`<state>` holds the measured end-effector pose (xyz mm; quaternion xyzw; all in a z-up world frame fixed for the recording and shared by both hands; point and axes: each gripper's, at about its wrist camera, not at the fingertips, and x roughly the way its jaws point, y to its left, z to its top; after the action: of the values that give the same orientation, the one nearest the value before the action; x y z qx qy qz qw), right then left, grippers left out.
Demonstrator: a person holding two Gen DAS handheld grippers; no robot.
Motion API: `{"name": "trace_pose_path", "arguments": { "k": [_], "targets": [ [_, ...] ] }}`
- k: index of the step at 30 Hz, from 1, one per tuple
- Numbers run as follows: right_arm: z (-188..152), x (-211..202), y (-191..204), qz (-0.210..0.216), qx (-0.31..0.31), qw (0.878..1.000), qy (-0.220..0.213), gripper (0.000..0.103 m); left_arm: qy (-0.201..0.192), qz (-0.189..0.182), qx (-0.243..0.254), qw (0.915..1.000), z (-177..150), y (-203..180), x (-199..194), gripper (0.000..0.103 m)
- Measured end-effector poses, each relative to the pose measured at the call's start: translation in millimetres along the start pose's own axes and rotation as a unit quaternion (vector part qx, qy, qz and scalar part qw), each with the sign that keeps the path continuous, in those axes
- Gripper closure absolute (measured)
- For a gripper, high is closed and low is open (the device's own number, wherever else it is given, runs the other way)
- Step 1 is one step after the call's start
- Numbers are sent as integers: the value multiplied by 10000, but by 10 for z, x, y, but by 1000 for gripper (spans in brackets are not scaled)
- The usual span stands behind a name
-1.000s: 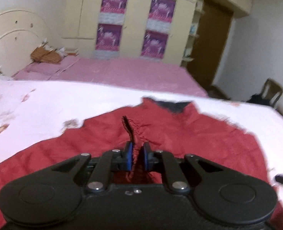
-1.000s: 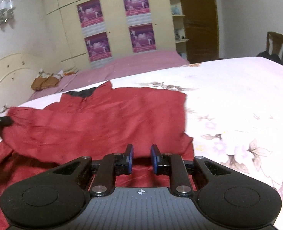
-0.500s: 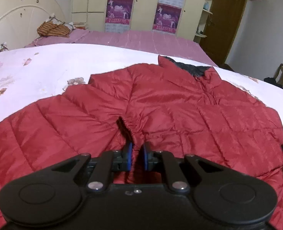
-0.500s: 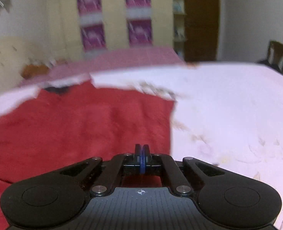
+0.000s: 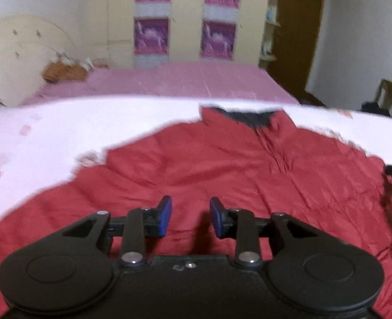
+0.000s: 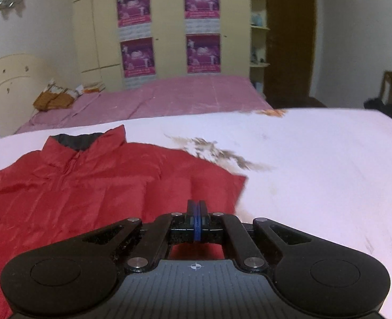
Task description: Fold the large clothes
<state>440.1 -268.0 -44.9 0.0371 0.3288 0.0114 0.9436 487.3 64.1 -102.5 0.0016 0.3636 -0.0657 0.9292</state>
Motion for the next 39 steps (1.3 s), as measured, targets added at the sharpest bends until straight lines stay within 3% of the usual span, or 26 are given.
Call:
{"name": "trace_pose_path", "arguments": {
  "k": [3, 5, 11, 16, 18, 21, 29, 34, 39],
  "targets": [
    [-28, 325, -59, -195, -197, 9992, 296, 103, 133, 34, 66, 9999, -31, -51, 237, 70],
    [-116, 525, -172, -686, -283, 9955, 593, 103, 141, 8, 3, 9999, -83, -25, 326, 69],
    [-57, 440, -350, -604, -54, 9965, 578, 103, 22, -6, -77, 10000, -32, 7, 238, 68],
    [80, 341, -223, -240, -176, 9995, 127, 103, 66, -58, 49, 9999, 82, -126, 328, 66],
    [107, 413, -132, -140, -330, 9991, 222, 103, 184, 71, 175, 9997, 95, -206, 397, 65],
    [55, 643, -176, -384, -452, 9967, 551, 103, 347, 225, 54, 9991, 83, -175, 492, 63],
    [84, 692, -225, -506, -485, 9957, 610, 103, 343, 290, 35, 9990, 90, -75, 460, 64],
    [57, 259, -226, -197, -210, 9977, 607, 103, 58, 39, -84, 9999, -15, -133, 13, 64],
    [-256, 174, -134, -180, -375, 9954, 866, 103, 372, 125, 64, 9992, -200, -203, 136, 62]
  ]
}}
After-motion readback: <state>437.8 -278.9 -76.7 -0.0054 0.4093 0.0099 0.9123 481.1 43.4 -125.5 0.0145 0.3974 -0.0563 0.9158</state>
